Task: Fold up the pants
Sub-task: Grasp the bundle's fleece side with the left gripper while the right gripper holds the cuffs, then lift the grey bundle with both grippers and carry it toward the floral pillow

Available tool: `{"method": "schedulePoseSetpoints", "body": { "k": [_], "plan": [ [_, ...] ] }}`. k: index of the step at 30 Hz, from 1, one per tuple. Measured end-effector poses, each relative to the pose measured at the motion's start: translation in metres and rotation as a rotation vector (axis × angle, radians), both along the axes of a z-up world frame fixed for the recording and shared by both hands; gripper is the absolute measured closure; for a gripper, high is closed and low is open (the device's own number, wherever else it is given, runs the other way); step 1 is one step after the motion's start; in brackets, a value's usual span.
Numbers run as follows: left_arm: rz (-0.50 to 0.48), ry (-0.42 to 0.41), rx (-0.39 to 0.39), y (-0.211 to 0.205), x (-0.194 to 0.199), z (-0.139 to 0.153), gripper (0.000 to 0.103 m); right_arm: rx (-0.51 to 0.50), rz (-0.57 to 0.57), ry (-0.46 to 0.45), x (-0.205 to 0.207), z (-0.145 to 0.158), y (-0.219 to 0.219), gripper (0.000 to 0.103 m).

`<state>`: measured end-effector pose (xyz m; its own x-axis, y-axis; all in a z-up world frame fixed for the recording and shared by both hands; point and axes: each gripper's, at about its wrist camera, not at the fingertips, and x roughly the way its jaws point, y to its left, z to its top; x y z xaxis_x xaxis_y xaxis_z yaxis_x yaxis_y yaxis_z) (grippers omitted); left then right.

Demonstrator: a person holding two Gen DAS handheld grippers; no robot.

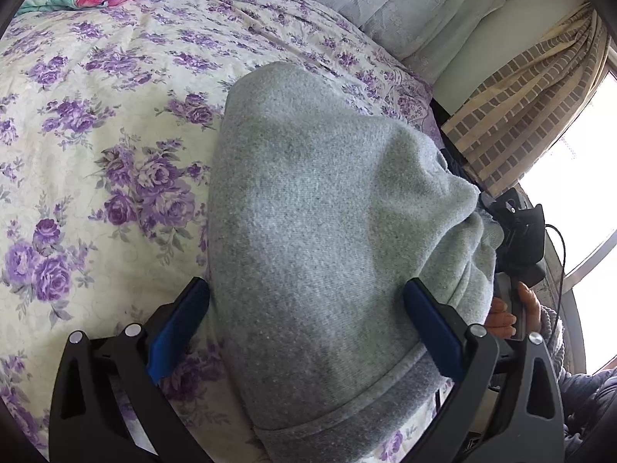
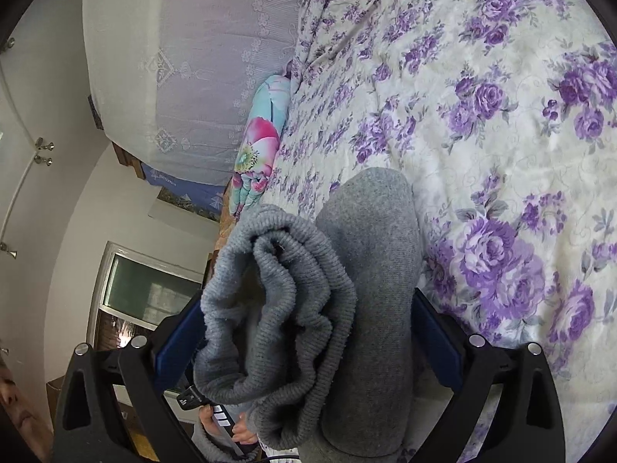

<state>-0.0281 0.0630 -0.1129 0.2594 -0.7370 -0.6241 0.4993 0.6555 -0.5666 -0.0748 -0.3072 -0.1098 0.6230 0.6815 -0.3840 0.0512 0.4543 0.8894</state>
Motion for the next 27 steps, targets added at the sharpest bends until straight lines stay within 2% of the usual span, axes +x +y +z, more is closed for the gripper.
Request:
{"method": "schedulePoseSetpoints", "body": {
  "k": [2, 3, 5, 7, 10, 13, 16, 19, 22, 25, 27],
  "plan": [
    [-0.007, -0.009, -0.006, -0.005, 0.000, 0.003, 0.026, -0.045, 0.008, 0.017, 0.003, 0.002, 0.005, 0.011],
    [-0.002, -0.010, -0.009, -0.005, 0.001, 0.004, 0.027, -0.062, 0.008, 0.015, 0.003, 0.002, 0.007, 0.014],
    [-0.007, -0.012, -0.025, -0.005, 0.001, 0.006, 0.035, -0.053, 0.006, 0.007, 0.000, -0.001, 0.006, 0.027],
    [-0.009, -0.013, -0.047, -0.003, 0.001, 0.007, 0.046, -0.033, 0.000, -0.002, -0.006, -0.004, 0.001, 0.036],
    [-0.013, -0.041, -0.050, -0.004, -0.005, 0.015, 0.059, -0.098, -0.009, -0.044, -0.019, 0.003, 0.006, 0.042],
    [-0.013, -0.094, -0.014, -0.008, -0.012, 0.023, 0.063, -0.214, -0.016, -0.105, -0.029, 0.020, 0.016, 0.043],
    [-0.006, -0.130, -0.012, -0.008, -0.018, 0.032, 0.067, -0.412, 0.000, -0.198, -0.039, 0.044, 0.038, 0.044],
    [0.000, -0.177, -0.016, -0.009, -0.023, 0.049, 0.070, -0.510, 0.010, -0.273, -0.047, 0.070, 0.053, 0.044],
    [0.012, -0.276, -0.033, -0.009, -0.022, 0.085, 0.070, -0.543, 0.003, -0.370, -0.047, 0.109, 0.054, 0.044],
    [0.021, -0.386, -0.052, -0.012, -0.006, 0.138, 0.069, -0.571, -0.004, -0.468, -0.035, 0.159, 0.049, 0.044],
    [0.027, -0.447, -0.047, -0.019, 0.015, 0.176, 0.068, -0.578, -0.008, -0.510, -0.013, 0.197, 0.040, 0.044]
  ]
}}
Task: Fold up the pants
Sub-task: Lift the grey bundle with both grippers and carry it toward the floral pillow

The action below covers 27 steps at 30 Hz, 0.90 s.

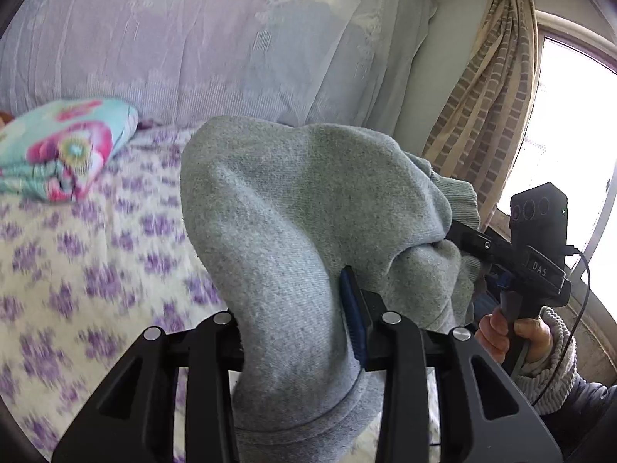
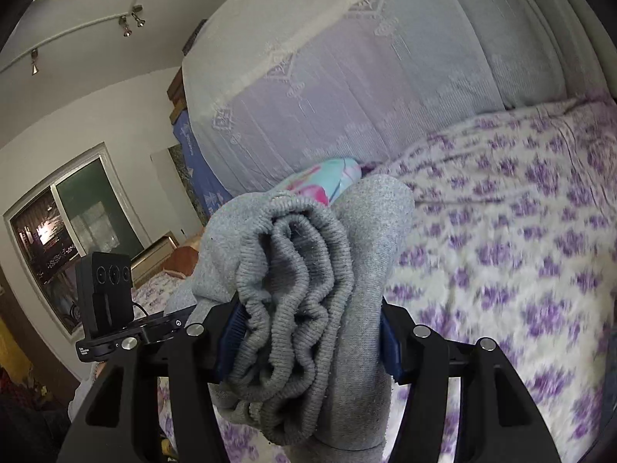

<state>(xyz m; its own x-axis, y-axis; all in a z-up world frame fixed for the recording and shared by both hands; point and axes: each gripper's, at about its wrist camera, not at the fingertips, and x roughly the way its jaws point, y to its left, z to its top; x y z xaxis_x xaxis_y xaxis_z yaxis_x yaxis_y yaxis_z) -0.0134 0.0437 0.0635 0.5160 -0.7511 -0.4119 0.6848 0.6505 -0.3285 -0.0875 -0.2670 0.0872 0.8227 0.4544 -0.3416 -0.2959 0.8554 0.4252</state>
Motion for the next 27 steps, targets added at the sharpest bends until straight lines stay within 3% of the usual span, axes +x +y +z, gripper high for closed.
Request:
{"method": "schedulePoseSetpoints", "body": {
  "k": [3, 6, 9, 11, 15, 20, 27],
  "plan": [
    [0.036, -0.089, 0.027, -0.017, 0.043, 0.059, 0.068, -0.011, -0.014, -0.051, 0.047, 0.056, -0.009, 0.043],
    [0.072, -0.136, 0.042, -0.035, 0.089, 0.098, 0.068, -0.013, -0.040, -0.085, 0.106, 0.097, -0.022, 0.042],
    [0.096, -0.137, 0.062, -0.052, 0.140, 0.110, 0.068, -0.034, -0.070, -0.106, 0.166, 0.113, -0.032, 0.039],
    [0.111, -0.125, 0.091, -0.065, 0.177, 0.102, 0.068, -0.041, -0.085, -0.091, 0.207, 0.105, -0.038, 0.039],
    [0.137, -0.051, 0.125, -0.082, 0.252, 0.057, 0.068, -0.032, -0.102, -0.015, 0.285, 0.057, -0.048, 0.039],
    [0.155, 0.076, 0.149, -0.096, 0.332, -0.026, 0.068, -0.015, -0.114, 0.095, 0.362, -0.029, -0.057, 0.039],
    [0.170, 0.242, 0.196, -0.109, 0.398, -0.146, 0.067, -0.060, -0.136, 0.237, 0.425, -0.151, -0.061, 0.037]
  ]
}}
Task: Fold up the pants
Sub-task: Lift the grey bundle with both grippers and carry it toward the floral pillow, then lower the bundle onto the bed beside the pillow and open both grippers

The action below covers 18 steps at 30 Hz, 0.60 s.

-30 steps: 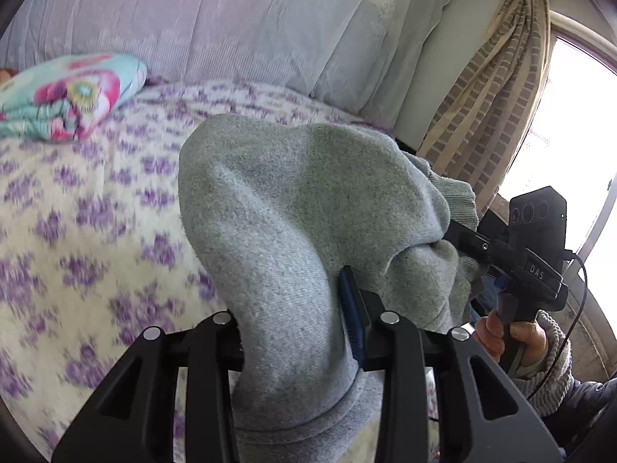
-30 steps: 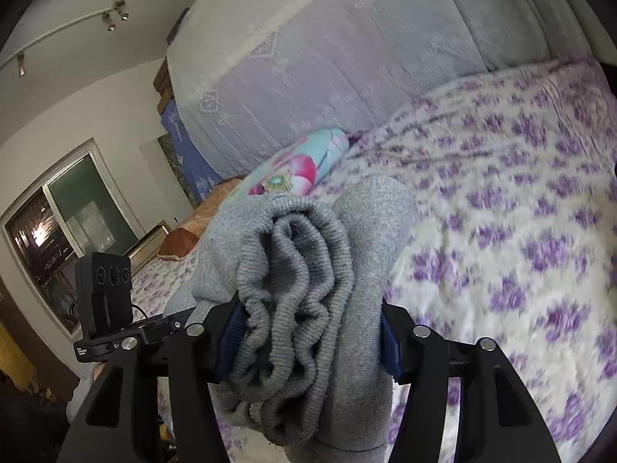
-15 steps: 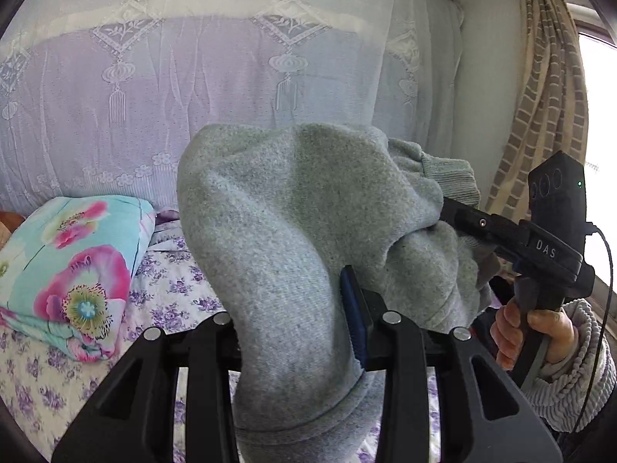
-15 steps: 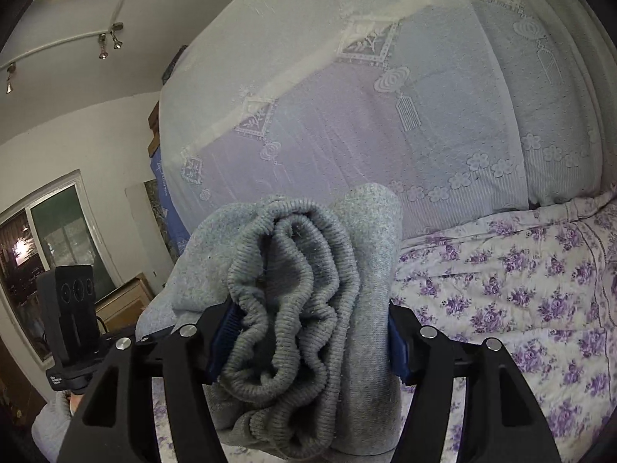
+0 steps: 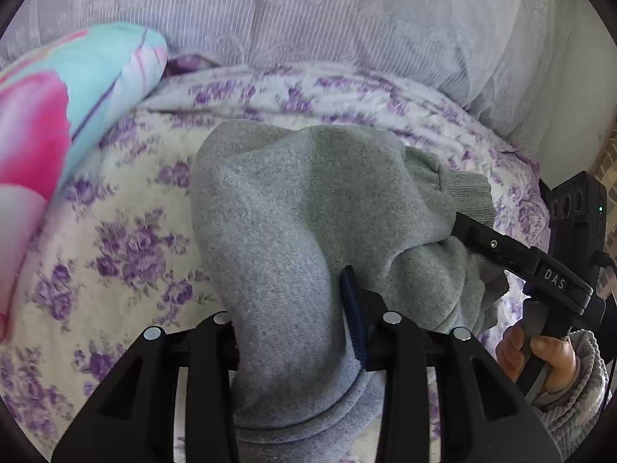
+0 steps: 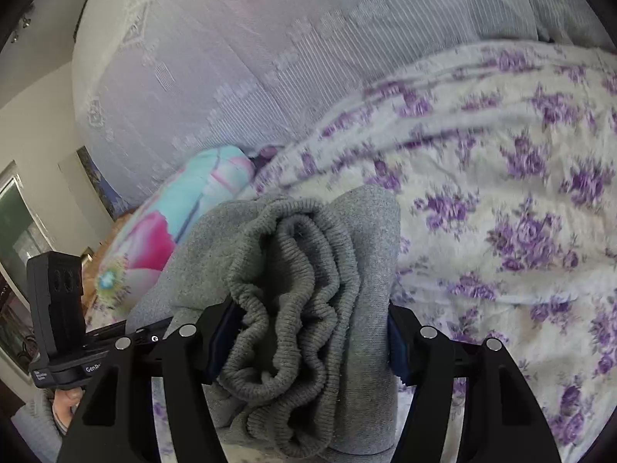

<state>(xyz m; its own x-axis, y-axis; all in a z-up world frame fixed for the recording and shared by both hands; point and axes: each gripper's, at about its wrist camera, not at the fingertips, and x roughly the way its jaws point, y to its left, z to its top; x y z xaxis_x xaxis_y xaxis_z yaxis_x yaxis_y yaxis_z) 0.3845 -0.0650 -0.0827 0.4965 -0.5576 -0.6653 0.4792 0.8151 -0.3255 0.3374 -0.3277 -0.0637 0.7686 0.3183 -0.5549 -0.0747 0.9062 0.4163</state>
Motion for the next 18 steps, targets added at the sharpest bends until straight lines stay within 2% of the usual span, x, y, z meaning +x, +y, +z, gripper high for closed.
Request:
{"method": "schedulePoseSetpoints", "body": {
  "k": [1, 2, 3, 4, 5, 7, 9, 12, 13, 15, 16, 18],
  "plan": [
    [0.012, -0.011, -0.011, 0.003, 0.002, -0.011, 0.057, -0.014, -0.019, 0.008, 0.002, -0.016, -0.002, 0.029],
    [0.019, -0.025, -0.040, 0.008, 0.002, -0.017, 0.047, 0.015, -0.040, -0.003, 0.001, -0.026, -0.009, 0.020],
    [0.031, -0.014, -0.069, 0.012, 0.003, -0.020, 0.043, 0.087, -0.040, -0.007, 0.001, -0.029, -0.020, 0.019],
    [0.050, 0.010, -0.097, 0.019, 0.007, -0.023, 0.033, 0.103, -0.057, -0.039, -0.005, -0.027, -0.025, 0.013],
    [0.071, 0.030, -0.121, 0.025, 0.010, -0.025, 0.026, 0.074, -0.093, -0.045, -0.009, -0.024, -0.024, 0.008],
    [0.112, 0.054, -0.173, 0.037, 0.011, -0.027, 0.026, 0.044, -0.097, -0.043, -0.009, -0.022, -0.022, 0.008],
    [0.168, 0.035, -0.204, 0.049, 0.003, -0.019, 0.027, 0.012, -0.126, -0.088, -0.019, -0.012, -0.021, 0.008],
    [0.221, -0.075, -0.208, 0.063, -0.019, 0.008, 0.027, -0.125, -0.162, -0.281, -0.053, 0.027, -0.002, 0.008],
    [0.216, -0.119, -0.203, 0.062, -0.028, 0.019, 0.027, -0.169, -0.147, -0.347, -0.063, 0.042, 0.009, 0.004],
    [0.165, -0.178, -0.199, 0.052, -0.043, 0.036, 0.022, -0.222, -0.073, -0.441, -0.078, 0.061, 0.036, 0.003],
    [0.120, -0.194, -0.179, 0.040, -0.049, 0.041, 0.017, -0.230, -0.020, -0.455, -0.080, 0.066, 0.048, 0.003],
    [0.048, -0.211, -0.112, 0.015, -0.056, 0.040, 0.016, -0.227, 0.075, -0.425, -0.076, 0.064, 0.067, 0.003]
  ]
}}
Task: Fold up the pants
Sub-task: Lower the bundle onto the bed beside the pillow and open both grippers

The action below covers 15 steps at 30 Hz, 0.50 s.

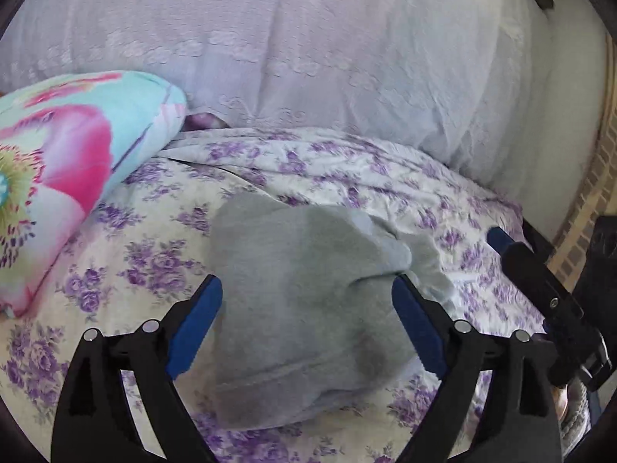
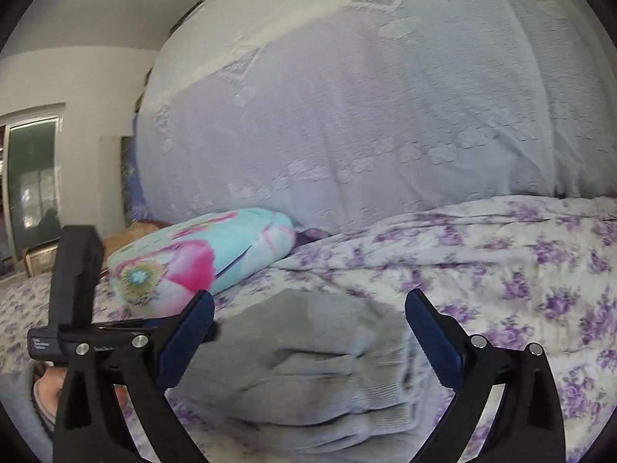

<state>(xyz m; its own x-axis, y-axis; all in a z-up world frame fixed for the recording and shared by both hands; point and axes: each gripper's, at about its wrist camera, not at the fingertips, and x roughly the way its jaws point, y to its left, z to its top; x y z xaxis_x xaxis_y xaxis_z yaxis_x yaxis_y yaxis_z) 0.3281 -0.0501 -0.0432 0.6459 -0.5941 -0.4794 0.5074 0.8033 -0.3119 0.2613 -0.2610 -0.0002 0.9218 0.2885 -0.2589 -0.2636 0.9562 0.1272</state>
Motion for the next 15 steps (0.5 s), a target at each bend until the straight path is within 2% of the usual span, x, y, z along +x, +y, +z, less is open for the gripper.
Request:
{"method": "schedulePoseSetpoints", "body": {
  "k": [3, 5, 6, 7, 8, 9, 12, 15],
  "plan": [
    [-0.032, 0.018, 0.121, -0.025, -0.002, -0.021, 0.016, 0.004, 0.067, 0.089, 0.014, -0.020, 0.009, 0.003],
    [-0.029, 0.045, 0.195, -0.032, 0.001, -0.035, 0.013, 0.017, 0.031, 0.236, 0.037, -0.044, 0.001, 0.004],
    [-0.044, 0.061, 0.210, -0.035, 0.002, -0.040, 0.013, 0.067, 0.017, 0.316, 0.049, -0.059, -0.009, 0.004],
    [-0.062, 0.065, 0.217, -0.037, 0.002, -0.044, 0.012, 0.141, 0.014, 0.356, 0.054, -0.068, -0.023, 0.004],
    [-0.058, 0.054, 0.239, -0.040, 0.000, -0.044, 0.012, 0.210, 0.028, 0.356, 0.054, -0.069, -0.033, 0.005],
    [-0.055, 0.042, 0.249, -0.041, -0.002, -0.043, 0.012, 0.231, 0.032, 0.366, 0.053, -0.069, -0.037, 0.005],
    [-0.033, 0.003, 0.215, -0.032, -0.009, -0.036, 0.012, 0.143, -0.005, 0.334, 0.041, -0.066, -0.024, 0.005],
    [0.041, -0.062, 0.139, -0.015, -0.012, -0.021, 0.012, 0.066, -0.023, 0.160, 0.020, -0.037, -0.006, 0.004]
  ]
}}
